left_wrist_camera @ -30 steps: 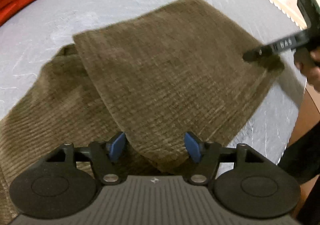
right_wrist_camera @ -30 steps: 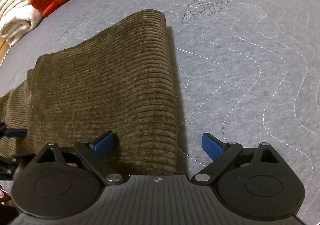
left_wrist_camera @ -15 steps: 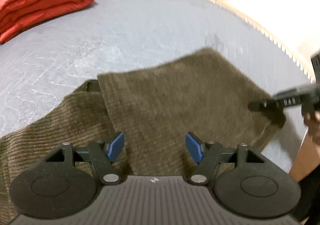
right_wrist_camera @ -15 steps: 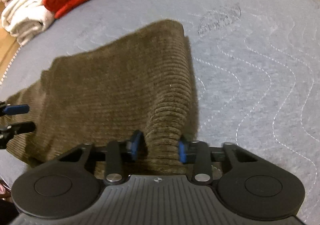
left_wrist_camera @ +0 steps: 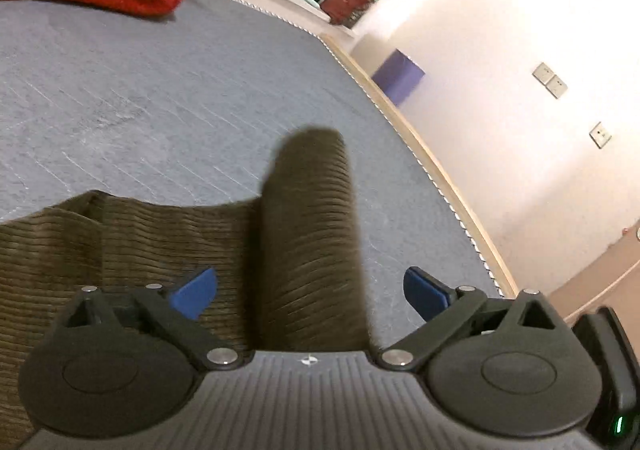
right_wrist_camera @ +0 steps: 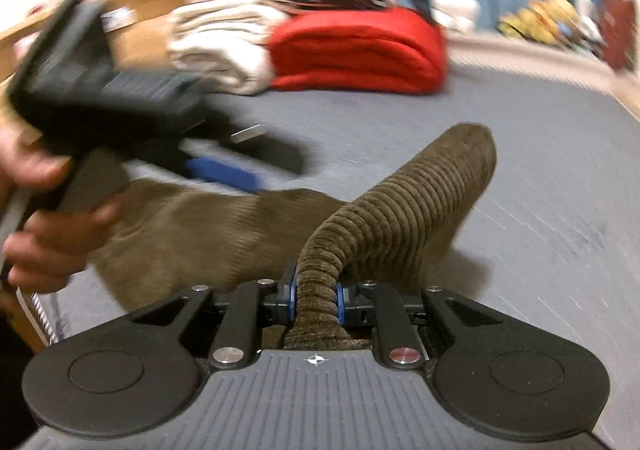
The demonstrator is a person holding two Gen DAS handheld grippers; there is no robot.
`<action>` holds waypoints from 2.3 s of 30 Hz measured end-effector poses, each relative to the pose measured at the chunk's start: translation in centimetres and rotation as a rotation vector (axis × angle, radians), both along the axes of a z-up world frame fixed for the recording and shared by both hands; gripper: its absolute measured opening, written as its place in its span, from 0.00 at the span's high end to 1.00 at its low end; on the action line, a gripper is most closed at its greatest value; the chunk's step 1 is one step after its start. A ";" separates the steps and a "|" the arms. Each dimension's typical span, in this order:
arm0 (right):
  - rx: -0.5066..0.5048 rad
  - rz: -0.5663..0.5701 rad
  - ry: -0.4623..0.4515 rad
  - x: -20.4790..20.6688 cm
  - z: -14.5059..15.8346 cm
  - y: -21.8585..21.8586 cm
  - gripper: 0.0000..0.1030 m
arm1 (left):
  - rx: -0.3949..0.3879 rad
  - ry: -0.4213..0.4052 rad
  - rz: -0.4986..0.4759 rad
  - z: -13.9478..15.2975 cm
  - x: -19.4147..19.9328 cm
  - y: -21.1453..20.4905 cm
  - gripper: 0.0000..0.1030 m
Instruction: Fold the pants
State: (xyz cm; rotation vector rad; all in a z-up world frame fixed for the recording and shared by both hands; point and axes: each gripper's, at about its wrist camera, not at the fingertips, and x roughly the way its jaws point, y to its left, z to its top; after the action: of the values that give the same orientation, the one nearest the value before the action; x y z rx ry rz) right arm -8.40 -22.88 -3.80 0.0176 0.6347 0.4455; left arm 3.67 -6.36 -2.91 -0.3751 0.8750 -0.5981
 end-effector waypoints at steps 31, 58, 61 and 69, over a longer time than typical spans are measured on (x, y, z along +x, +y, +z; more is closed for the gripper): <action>0.189 0.038 0.083 10.8 1.9 10.5 0.23 | 0.502 0.075 0.666 -0.8 -0.9 24.8 0.78; 0.294 -0.029 0.371 14.9 -6.3 13.8 0.68 | 0.250 0.289 0.565 -5.8 -1.2 27.6 0.37; 0.313 -0.022 0.298 13.9 -3.6 11.9 0.69 | 0.181 0.270 0.490 -5.2 -0.6 24.6 0.48; 0.292 -0.195 0.149 12.1 0.1 -0.7 0.69 | 0.163 0.161 0.239 -4.1 1.6 10.9 0.56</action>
State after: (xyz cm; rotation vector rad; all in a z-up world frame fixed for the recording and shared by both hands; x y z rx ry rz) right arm 3.71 -23.58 -3.69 0.3900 0.7022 0.3463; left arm 5.22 4.51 -7.00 -0.3764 1.0085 -0.2758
